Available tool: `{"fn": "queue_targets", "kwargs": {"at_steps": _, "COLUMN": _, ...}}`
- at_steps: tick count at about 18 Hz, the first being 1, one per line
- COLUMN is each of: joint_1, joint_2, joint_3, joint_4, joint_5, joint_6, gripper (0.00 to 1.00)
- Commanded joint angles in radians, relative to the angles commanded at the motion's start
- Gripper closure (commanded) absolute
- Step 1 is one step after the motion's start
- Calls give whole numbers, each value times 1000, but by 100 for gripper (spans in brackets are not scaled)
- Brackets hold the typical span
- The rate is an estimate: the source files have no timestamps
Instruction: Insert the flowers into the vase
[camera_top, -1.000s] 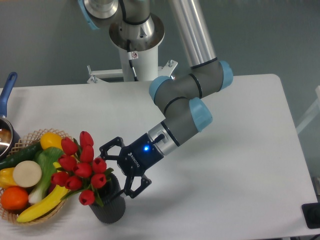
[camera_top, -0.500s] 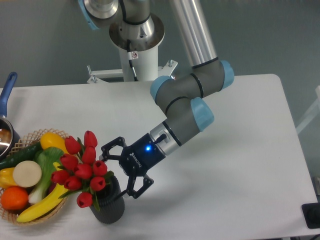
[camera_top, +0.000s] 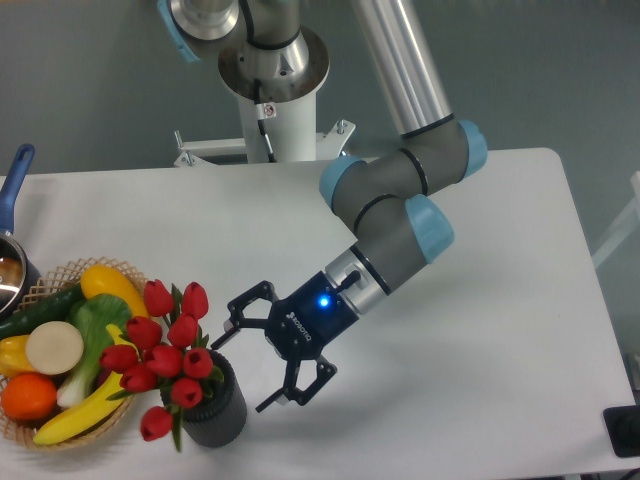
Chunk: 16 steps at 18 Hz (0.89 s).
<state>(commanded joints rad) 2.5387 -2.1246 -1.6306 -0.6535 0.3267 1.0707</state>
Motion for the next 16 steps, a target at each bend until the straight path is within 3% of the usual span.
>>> {"fn": "queue_targets", "kwargs": {"at_steps": 5, "joint_1": 46, "joint_2": 15, "joint_3": -2, "joint_4": 2, "joint_5": 86, "joint_6": 17, "gripper": 0}}
{"fn": "queue_targets", "kwargs": {"at_steps": 9, "joint_1": 116, "joint_2": 87, "joint_3": 0, "joint_4": -2, "joint_5": 201, "joint_6": 17, "gripper": 0}}
{"fn": "queue_targets", "kwargs": {"at_steps": 12, "joint_1": 160, "joint_2": 132, "joint_3": 0, "joint_4": -2, "joint_5": 396, "joint_6": 20, "gripper": 0}}
{"fn": "queue_targets", "kwargs": {"at_steps": 16, "joint_1": 170, "joint_2": 135, "joint_3": 29, "joint_4": -3, "joint_5": 803, "joint_6": 52, "gripper": 0}}
